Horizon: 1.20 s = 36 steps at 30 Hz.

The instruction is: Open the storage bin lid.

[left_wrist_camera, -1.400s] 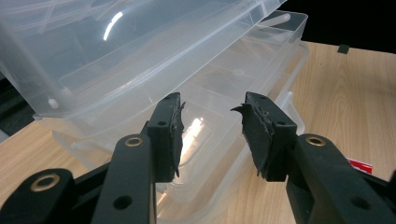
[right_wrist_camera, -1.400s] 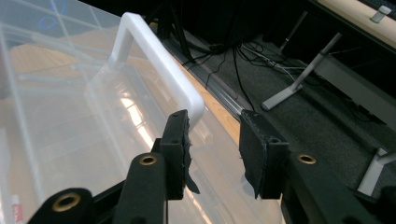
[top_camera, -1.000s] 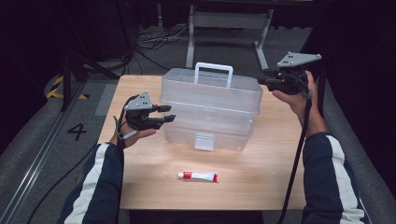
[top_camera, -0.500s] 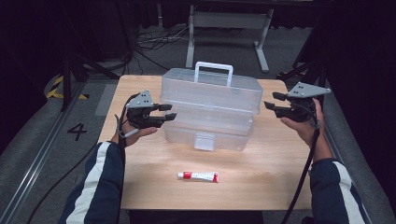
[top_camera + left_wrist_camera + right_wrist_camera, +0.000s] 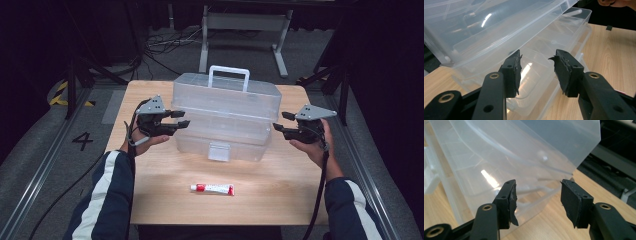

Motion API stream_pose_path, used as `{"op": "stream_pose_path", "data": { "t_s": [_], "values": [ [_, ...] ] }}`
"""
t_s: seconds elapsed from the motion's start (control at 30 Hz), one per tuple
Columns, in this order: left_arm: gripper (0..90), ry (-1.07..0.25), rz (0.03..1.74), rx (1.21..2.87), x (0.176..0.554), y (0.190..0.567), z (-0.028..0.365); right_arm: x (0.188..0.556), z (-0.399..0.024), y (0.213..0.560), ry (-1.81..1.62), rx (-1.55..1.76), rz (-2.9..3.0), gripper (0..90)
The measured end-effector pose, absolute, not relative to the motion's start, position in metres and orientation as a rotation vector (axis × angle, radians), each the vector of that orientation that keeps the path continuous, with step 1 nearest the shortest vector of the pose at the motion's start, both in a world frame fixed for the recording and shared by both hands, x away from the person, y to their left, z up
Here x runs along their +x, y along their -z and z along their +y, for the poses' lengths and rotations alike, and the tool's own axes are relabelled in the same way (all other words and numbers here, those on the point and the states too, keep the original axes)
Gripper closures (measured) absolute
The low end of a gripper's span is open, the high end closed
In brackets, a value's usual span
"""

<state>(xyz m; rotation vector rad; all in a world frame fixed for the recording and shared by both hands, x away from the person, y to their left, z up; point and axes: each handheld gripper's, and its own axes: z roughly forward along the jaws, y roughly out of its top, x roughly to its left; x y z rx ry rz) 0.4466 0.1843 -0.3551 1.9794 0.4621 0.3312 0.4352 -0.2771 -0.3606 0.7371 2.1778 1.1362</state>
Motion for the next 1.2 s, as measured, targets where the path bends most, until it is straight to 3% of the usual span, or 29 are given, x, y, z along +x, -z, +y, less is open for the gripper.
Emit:
{"op": "stream_pose_path", "data": {
  "t_s": [0.57, 0.87, 1.2],
  "values": [
    [56.8, -0.354, 0.437, 1.964, 0.439, 0.35, 0.19, 0.432, -0.266, 0.355, -1.175, 0.723, 2.016, 59.1],
    [55.1, -0.343, 0.406, 2.018, 0.429, 0.359, 0.192, 0.43, -0.264, 0.35, -1.193, 0.711, 1.92, 67.2],
    [53.2, -0.295, 0.368, 2.134, 0.424, 0.38, 0.186, 0.434, -0.26, 0.343, -1.187, 0.723, 1.844, 70.4]
  ]
}}
